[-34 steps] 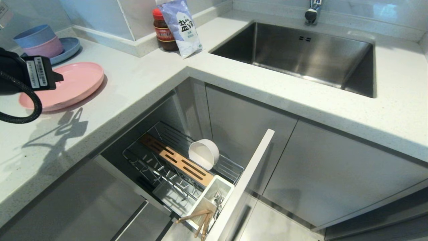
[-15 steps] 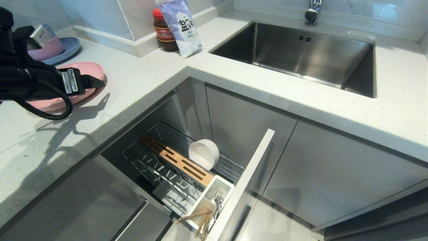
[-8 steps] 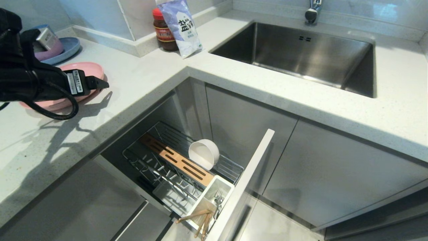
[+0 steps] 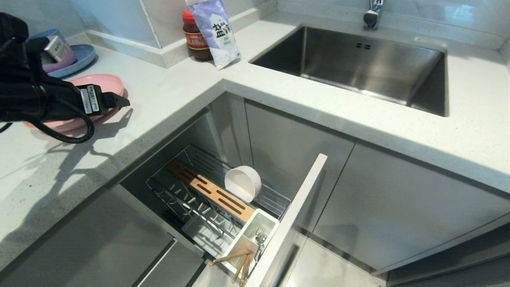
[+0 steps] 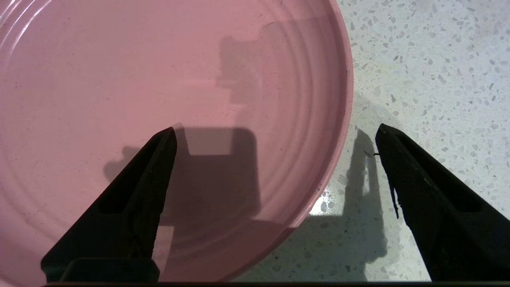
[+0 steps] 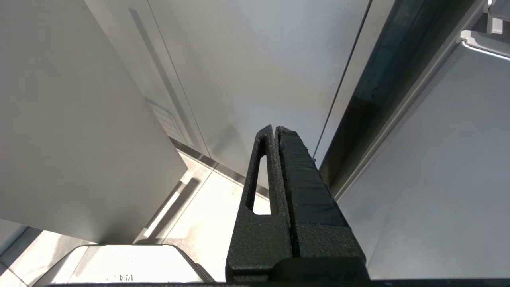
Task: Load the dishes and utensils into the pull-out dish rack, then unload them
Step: Pick up the plate and place it in the cupboard
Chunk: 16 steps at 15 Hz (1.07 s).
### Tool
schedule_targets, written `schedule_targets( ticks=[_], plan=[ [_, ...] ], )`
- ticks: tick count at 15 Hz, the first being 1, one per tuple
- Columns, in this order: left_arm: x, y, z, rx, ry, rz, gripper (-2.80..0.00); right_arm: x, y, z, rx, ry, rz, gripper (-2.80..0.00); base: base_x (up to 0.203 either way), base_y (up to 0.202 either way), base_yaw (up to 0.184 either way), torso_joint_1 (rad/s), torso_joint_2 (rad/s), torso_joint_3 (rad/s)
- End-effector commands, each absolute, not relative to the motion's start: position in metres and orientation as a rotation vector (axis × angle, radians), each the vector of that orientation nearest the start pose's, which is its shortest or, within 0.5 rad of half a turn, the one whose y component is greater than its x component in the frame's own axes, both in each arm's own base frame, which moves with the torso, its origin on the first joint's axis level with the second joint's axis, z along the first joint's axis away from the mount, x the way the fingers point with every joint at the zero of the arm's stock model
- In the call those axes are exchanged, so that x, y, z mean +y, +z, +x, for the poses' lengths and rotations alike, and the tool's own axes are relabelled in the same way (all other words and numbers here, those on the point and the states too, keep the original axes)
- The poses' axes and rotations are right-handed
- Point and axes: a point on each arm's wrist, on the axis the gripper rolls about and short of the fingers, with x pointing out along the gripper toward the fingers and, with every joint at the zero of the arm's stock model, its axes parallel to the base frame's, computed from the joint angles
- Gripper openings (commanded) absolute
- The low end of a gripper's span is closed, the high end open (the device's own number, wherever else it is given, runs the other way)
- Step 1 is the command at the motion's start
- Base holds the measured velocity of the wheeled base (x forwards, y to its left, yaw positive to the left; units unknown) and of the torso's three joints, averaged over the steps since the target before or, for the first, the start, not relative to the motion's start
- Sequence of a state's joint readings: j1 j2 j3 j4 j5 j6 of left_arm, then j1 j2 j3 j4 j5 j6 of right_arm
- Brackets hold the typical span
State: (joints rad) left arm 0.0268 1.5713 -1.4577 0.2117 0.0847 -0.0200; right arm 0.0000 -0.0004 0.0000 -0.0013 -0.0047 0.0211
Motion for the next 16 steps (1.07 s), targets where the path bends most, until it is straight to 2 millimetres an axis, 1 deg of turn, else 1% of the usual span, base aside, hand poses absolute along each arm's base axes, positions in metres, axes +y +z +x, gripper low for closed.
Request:
schedule_targets(
  ticks=[1, 12, 13, 16],
  plan=[
    [0.0096, 0.3219, 0.2795, 0.327, 0.116, -0.012, 0.0, -0.0001, 0.0751, -0.0229, -0.003, -0.005, 0.021, -2.8, 0.0, 0.0, 0.0, 0.0, 0.0, 0.0],
    [0.01, 0.3219, 0.2771, 0.327, 0.118, -0.004, 0.0, -0.0001, 0.075, -0.0229, -0.002, -0.005, 0.021, -2.8, 0.0, 0.0, 0.0, 0.0, 0.0, 0.0],
    [0.01, 0.3219, 0.2771, 0.327, 0.118, -0.006, -2.8, -0.0001, 0.0751, -0.0229, -0.003, -0.005, 0.021, -2.8, 0.0, 0.0, 0.0, 0.0, 0.0, 0.0],
    [0.0109, 0.3228, 0.2779, 0.323, 0.122, -0.006, -2.8, -0.0001, 0.0751, -0.0229, -0.003, -0.005, 0.021, -2.8, 0.0, 0.0, 0.0, 0.0, 0.0, 0.0]
  ],
)
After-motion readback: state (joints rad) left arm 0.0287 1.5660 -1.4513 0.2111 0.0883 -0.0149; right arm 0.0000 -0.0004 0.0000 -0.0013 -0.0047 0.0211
